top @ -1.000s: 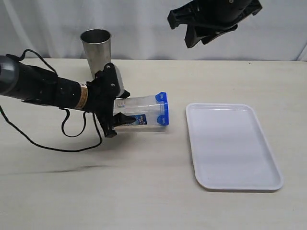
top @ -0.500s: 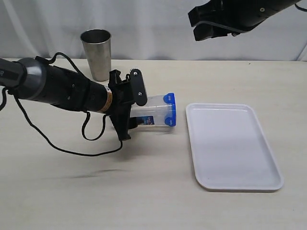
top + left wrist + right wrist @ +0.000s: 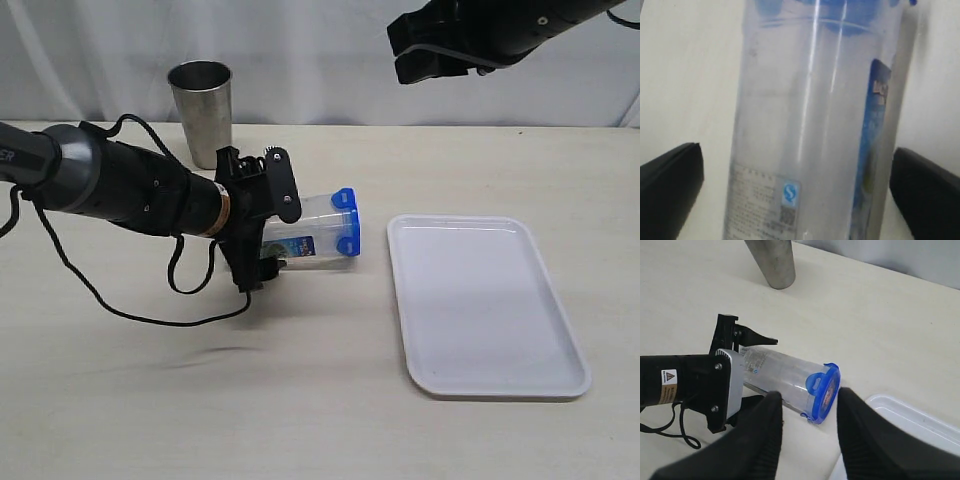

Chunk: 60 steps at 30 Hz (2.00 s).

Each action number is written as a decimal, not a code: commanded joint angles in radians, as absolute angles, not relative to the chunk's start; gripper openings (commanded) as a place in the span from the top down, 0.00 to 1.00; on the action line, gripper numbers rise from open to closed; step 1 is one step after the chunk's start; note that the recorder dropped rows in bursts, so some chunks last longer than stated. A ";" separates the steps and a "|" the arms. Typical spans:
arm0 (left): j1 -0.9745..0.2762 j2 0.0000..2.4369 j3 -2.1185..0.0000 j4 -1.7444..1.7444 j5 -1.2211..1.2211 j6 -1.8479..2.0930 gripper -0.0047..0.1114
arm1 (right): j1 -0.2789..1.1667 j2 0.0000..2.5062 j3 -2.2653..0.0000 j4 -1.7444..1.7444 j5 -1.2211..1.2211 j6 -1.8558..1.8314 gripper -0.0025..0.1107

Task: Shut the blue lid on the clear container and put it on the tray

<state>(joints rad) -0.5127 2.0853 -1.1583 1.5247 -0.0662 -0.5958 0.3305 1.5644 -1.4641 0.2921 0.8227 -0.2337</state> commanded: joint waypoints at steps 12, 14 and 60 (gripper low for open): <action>-0.513 2.130 -1.180 1.525 -0.194 -0.570 0.08 | 0.325 1.556 -1.397 0.336 0.774 -0.281 0.66; -0.513 2.154 -1.196 1.525 -0.194 -0.570 0.08 | 0.325 1.556 -1.389 0.336 0.769 -0.281 0.66; -0.513 2.171 -1.235 1.396 -0.316 -0.790 0.96 | 0.323 1.547 -1.383 0.319 0.782 -0.293 0.67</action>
